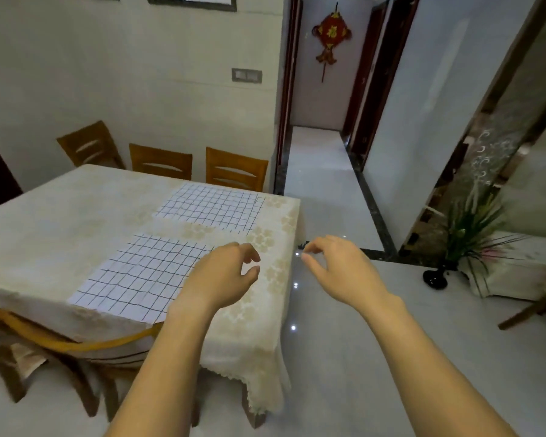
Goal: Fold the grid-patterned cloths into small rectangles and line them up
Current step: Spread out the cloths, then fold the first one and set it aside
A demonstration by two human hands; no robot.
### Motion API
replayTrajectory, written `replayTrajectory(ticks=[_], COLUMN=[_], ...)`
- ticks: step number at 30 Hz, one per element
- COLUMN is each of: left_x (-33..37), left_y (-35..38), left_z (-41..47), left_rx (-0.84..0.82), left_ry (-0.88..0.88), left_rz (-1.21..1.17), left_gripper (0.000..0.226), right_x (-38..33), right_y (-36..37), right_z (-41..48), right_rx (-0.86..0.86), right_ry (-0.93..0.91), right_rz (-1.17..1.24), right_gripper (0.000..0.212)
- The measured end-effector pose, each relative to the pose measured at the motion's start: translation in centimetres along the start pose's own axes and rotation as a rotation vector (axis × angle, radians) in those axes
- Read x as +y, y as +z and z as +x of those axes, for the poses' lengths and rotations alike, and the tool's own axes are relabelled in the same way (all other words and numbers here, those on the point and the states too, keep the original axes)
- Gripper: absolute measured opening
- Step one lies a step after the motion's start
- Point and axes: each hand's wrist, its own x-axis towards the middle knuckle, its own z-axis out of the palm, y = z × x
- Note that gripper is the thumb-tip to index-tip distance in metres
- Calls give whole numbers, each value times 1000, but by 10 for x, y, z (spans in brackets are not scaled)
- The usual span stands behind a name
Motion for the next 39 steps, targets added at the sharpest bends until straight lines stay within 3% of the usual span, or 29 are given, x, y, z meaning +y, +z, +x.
replayTrajectory(ticks=[8,17,30,39], left_x=[-18,-32,34,13], left_y=[13,36,87,86], left_z=[95,179,327,336], left_rx=[-31,-12,58,124], left_ry=[-38,-227,-524,-785], left_rz=[-25,71,118,101], left_gripper=[27,23,25,22], right_x=[34,85,204,185], right_y=[27,69,74,108], right_z=[97,213,379,432], right_rx=[-33,-124,-280,-420], right_ry=[-41,-186,-428,-607], right_rz=[85,177,257,358], right_gripper=[30,28,31,27])
